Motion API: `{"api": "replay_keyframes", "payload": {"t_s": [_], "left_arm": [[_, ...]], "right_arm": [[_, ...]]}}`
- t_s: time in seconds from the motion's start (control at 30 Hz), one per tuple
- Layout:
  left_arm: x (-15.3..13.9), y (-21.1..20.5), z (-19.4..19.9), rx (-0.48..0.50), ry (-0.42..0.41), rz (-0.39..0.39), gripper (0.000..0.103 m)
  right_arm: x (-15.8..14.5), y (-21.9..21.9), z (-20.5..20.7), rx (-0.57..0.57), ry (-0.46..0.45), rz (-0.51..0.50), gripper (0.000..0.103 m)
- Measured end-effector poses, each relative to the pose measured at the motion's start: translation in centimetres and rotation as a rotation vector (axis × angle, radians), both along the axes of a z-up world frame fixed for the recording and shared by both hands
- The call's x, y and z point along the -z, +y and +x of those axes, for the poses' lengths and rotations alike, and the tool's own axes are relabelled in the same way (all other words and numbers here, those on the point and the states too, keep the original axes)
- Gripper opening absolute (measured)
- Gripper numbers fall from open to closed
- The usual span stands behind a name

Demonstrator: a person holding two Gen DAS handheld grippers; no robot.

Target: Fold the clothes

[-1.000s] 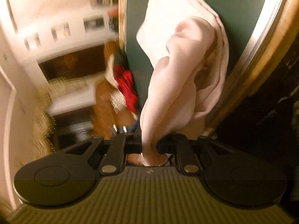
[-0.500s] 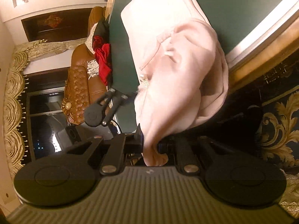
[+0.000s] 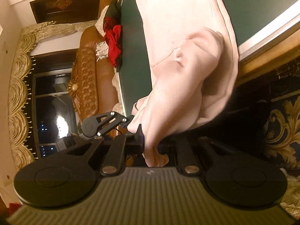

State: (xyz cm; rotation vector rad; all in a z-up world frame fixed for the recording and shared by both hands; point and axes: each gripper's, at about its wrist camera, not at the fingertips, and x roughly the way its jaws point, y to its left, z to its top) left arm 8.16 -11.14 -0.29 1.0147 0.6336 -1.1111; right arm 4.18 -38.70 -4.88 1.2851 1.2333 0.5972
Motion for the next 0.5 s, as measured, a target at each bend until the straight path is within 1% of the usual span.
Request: {"api": "replay_keyframes", "payload": {"t_s": [0.1, 0.2, 0.3, 0.4, 0.47, 0.5], "left_arm": [[-1.2, 0.3, -0.5, -0.073, -0.033, -0.040, 0.009], [-2.1, 0.4, -0.8, -0.126, -0.045, -0.084, 0.006], [-2.4, 0.6, -0.6, -0.165, -0.066, -0.105, 0.006], [-2.4, 0.8, 0.0, -0.170, -0.048, -0.107, 0.006], [-2.1, 1.1, 0.0, -0.135, 0.007, -0.094, 0.008], [-2.0, 1.3, 0.1, -0.136, 0.029, -0.096, 0.017]], "right_arm": [[0.3, 0.0, 0.0, 0.003, 0.032, 0.028, 0.017], [0.1, -0.2, 0.0, 0.009, 0.019, 0.037, 0.018], [-0.1, -0.3, 0.3, 0.011, 0.007, 0.044, 0.018], [-0.1, -0.1, 1.0, 0.004, -0.015, 0.049, 0.018], [-0.4, 0.1, 1.5, -0.016, -0.038, 0.033, 0.018], [-0.6, 0.1, 1.6, -0.027, -0.045, 0.025, 0.018]]}}
